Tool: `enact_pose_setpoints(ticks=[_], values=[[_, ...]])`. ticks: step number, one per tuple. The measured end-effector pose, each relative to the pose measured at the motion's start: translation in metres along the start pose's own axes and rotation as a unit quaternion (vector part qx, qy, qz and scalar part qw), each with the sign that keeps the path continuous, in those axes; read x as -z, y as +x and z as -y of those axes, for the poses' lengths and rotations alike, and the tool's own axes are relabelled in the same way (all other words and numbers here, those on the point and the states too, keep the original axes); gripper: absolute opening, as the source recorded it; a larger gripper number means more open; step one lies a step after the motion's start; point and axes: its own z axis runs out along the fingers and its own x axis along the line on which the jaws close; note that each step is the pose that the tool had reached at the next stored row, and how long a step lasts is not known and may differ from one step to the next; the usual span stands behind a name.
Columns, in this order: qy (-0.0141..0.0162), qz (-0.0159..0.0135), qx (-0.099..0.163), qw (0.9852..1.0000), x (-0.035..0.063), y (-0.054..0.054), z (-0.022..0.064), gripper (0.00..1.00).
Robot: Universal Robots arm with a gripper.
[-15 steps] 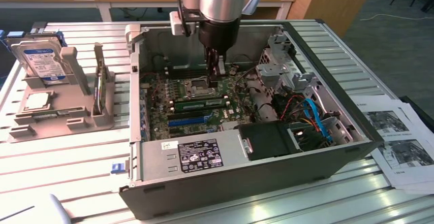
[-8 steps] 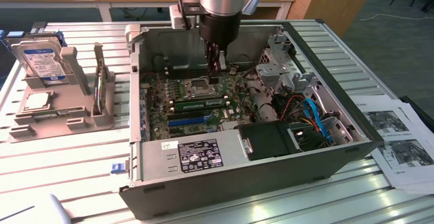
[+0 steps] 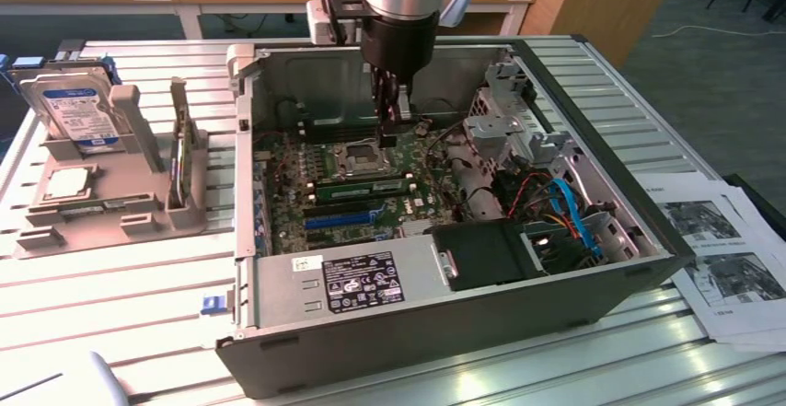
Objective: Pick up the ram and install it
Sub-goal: 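Press down the ram until it locks into place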
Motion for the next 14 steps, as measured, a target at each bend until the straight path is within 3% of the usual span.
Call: enact_pose_setpoints(ticks=[12, 14], values=[[-0.0001, -0.0002, 0.0, 1.0, 0.0001, 0.0, 0.0, 0.18], [0.0, -0.0002, 0.0, 1.0, 0.0001, 0.0, 0.0, 0.11]])
